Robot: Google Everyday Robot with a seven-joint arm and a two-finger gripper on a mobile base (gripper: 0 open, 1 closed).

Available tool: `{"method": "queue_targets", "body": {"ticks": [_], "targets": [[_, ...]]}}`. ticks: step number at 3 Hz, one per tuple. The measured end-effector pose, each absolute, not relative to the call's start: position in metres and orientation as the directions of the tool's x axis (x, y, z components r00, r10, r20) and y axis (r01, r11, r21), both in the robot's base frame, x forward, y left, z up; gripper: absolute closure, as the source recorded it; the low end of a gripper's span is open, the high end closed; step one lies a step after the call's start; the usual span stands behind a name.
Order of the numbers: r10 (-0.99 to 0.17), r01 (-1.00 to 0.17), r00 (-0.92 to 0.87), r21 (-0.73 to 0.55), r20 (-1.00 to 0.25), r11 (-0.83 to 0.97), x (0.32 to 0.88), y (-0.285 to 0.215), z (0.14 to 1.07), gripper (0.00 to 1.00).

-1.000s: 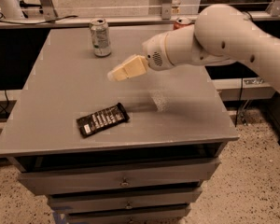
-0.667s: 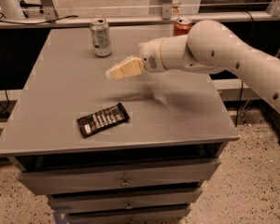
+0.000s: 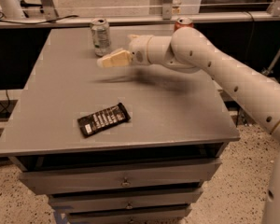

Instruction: Pick 7up can

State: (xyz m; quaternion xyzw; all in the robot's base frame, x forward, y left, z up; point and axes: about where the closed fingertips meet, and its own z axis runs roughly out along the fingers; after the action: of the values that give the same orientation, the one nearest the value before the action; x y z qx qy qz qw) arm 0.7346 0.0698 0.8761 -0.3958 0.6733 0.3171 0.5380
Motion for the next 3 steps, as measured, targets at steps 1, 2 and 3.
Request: {"method": "queue_targets", "body": {"ticks": [1,2,3], "targets": [[-0.157,-0.885,-0.067,-0.014,-0.985,0.465,0.761,0.098,0.884,0.00],[-0.144,-0.894,-0.049,-0.021,-0.988,0.447,0.778,0.122,0.884,0.00],[-0.141,-0.894,-0.049,-0.020,-0.989,0.447,0.787,0.135,0.877,0.18]]}}
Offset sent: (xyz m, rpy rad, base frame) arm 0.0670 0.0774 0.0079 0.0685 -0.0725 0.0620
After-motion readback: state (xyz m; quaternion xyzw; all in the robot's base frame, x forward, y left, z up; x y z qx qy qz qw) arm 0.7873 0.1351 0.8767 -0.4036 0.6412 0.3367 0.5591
